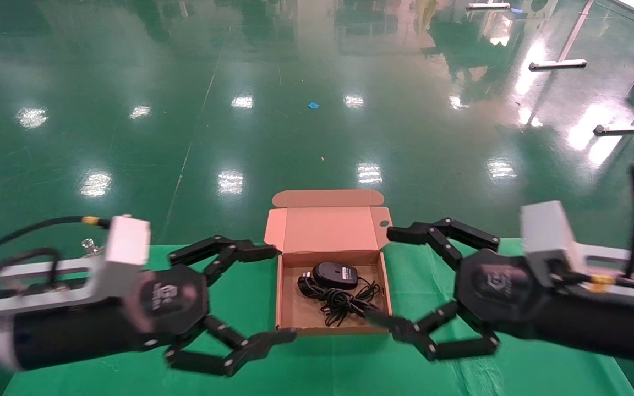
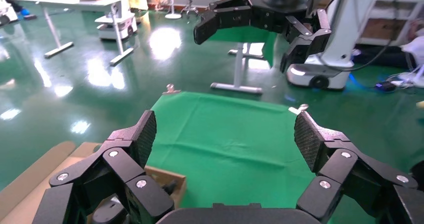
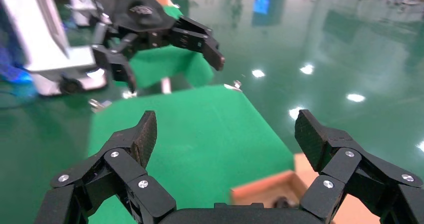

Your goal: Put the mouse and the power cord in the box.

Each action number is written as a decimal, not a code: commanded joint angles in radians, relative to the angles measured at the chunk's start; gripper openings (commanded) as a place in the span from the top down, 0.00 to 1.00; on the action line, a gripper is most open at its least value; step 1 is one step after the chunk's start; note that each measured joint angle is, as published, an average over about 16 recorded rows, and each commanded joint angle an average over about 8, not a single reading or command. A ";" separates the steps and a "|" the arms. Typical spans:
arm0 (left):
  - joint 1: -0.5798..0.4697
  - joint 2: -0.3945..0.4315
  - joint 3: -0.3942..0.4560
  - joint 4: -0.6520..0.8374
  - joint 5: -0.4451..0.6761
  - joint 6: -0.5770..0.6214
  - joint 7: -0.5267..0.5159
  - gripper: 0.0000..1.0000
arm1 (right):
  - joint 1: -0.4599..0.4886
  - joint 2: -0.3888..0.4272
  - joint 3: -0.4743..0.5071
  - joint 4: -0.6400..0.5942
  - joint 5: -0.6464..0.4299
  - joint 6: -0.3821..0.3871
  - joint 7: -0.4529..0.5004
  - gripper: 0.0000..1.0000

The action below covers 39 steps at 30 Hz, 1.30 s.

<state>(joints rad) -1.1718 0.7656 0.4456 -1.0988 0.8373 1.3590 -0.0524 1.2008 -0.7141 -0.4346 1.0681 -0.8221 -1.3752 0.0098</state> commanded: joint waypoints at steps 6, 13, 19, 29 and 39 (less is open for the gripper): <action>0.056 -0.089 -0.096 -0.107 -0.061 0.079 -0.078 0.00 | -0.080 0.065 0.098 0.137 0.058 -0.076 0.113 0.00; 0.102 -0.162 -0.174 -0.195 -0.112 0.144 -0.139 0.00 | -0.133 0.108 0.165 0.233 0.096 -0.127 0.183 0.00; 0.112 -0.178 -0.192 -0.214 -0.126 0.158 -0.148 0.00 | -0.139 0.112 0.173 0.247 0.101 -0.132 0.187 0.00; 0.104 -0.165 -0.177 -0.198 -0.116 0.146 -0.141 0.00 | -0.132 0.107 0.163 0.230 0.096 -0.125 0.182 0.00; 0.100 -0.159 -0.171 -0.190 -0.110 0.141 -0.137 0.00 | -0.129 0.105 0.159 0.222 0.094 -0.122 0.180 0.00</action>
<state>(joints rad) -1.0714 0.6067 0.2748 -1.2892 0.7267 1.4997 -0.1900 1.0716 -0.6093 -0.2757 1.2905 -0.7282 -1.4978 0.1895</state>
